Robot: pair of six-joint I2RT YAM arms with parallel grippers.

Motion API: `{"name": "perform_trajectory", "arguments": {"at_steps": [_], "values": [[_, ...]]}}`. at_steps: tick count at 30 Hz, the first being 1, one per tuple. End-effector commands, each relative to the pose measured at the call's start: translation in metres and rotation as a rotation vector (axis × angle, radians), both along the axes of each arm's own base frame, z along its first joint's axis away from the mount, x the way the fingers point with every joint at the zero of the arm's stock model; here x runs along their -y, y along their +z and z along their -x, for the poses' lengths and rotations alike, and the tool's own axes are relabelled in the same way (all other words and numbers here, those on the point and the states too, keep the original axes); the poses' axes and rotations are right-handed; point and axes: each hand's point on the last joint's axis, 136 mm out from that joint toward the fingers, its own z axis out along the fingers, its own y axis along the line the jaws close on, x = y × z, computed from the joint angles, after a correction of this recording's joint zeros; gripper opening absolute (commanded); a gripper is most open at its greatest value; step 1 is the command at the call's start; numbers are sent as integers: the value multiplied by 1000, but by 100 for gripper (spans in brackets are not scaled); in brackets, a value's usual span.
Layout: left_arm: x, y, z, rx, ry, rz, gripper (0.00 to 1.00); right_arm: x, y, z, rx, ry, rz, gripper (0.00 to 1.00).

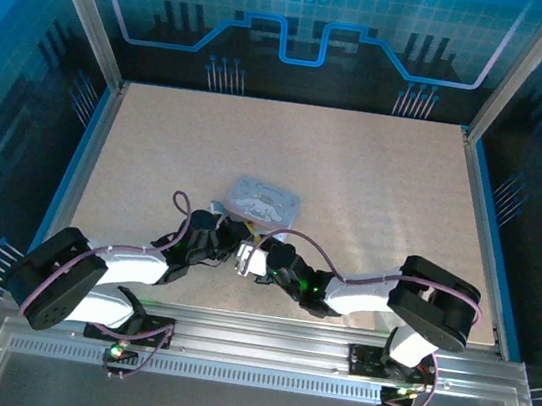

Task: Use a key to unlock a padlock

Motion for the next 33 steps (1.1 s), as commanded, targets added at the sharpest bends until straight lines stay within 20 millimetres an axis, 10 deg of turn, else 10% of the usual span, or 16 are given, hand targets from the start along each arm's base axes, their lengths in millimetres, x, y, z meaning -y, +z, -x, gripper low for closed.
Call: {"name": "perform_trajectory", "arguments": {"at_steps": [1,33], "values": [[6,23,-9,53,12,41,7,-9,13,-5,20,-20,-51,34],[8,24,-8,56,13,43,7,11,29,-28,-123,-177,-290,0]]}}
